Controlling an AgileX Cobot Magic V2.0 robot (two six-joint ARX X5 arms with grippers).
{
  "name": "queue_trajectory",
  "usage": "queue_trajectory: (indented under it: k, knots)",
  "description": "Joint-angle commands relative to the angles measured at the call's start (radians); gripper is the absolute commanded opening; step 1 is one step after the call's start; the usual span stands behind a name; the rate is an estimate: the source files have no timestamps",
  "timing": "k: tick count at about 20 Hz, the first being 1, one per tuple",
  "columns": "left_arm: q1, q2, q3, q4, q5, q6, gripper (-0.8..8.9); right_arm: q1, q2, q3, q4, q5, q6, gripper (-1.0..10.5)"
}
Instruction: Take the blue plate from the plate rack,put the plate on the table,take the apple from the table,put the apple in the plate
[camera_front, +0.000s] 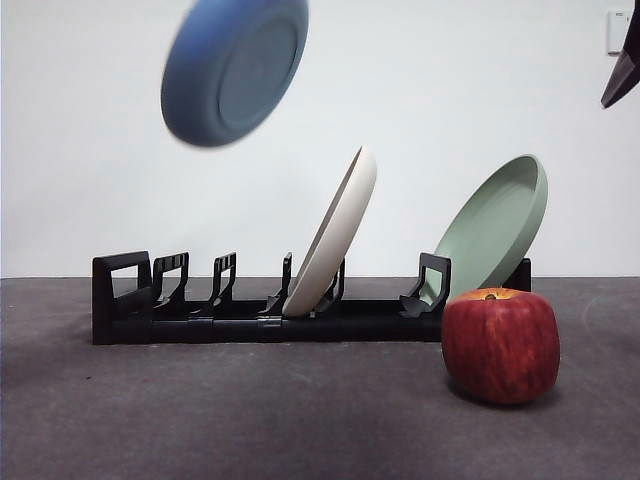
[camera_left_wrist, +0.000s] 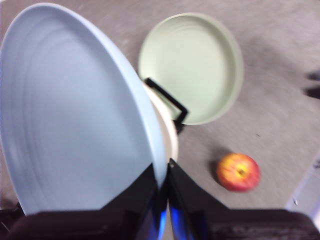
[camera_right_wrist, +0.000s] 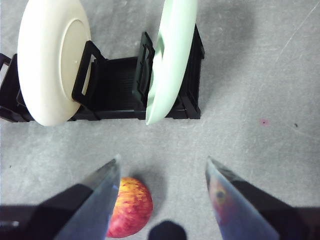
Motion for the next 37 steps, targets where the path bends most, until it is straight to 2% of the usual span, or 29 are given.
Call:
queue_trajectory:
  k: [1,4,7,12,15,17,21,25,28,31,35,37]
  knots:
    - [-0.053,-0.070,0.003,-0.073,-0.075,0.054,-0.08,0.002,0.000,0.003,0.003,0.003,-0.009,2.8]
    - [-0.149,-0.144,0.002,-0.200,-0.213,0.059,-0.08,0.001,0.000,0.003,0.003,0.004,-0.009,2.8]
    - [-0.286,-0.195,-0.031,-0.246,-0.245,0.025,-0.08,0.001,0.000,0.003,0.003,0.004,-0.009,2.8]
    - [-0.539,-0.220,-0.213,-0.239,-0.529,-0.127,-0.08,0.001,0.000,0.003,0.003,0.003,-0.009,2.8]
    - [-0.626,-0.220,-0.389,-0.183,-0.622,-0.225,-0.08,0.001,0.000,0.003,0.003,0.003,-0.008,2.8]
    - [-0.657,-0.220,-0.515,-0.093,-0.628,-0.262,-0.08,0.001,0.000,0.003,0.003,0.003,-0.008,2.8]
    - [-0.668,-0.209,-0.735,0.124,-0.620,-0.279,-0.09,0.001,0.000,0.003,0.002,0.003,-0.008,2.8]
    - [-0.650,-0.170,-0.869,0.315,-0.610,-0.216,-0.09,0.001,0.000,0.003,0.002,0.003,-0.008,2.8]
    - [-0.644,-0.098,-0.883,0.391,-0.612,-0.128,-0.09,0.001,0.000,0.003,0.002,0.003,-0.008,2.8]
    - [-0.620,0.009,-0.883,0.445,-0.570,-0.046,-0.09,0.002,0.000,0.003,0.002,0.003,-0.008,2.8]
    - [-0.588,0.122,-0.883,0.470,-0.555,-0.038,-0.08,0.002,0.000,0.003,-0.005,0.003,-0.008,2.8]
    - [-0.584,0.135,-0.883,0.468,-0.495,-0.039,0.06,0.002,0.000,0.003,-0.006,0.002,-0.008,2.8]
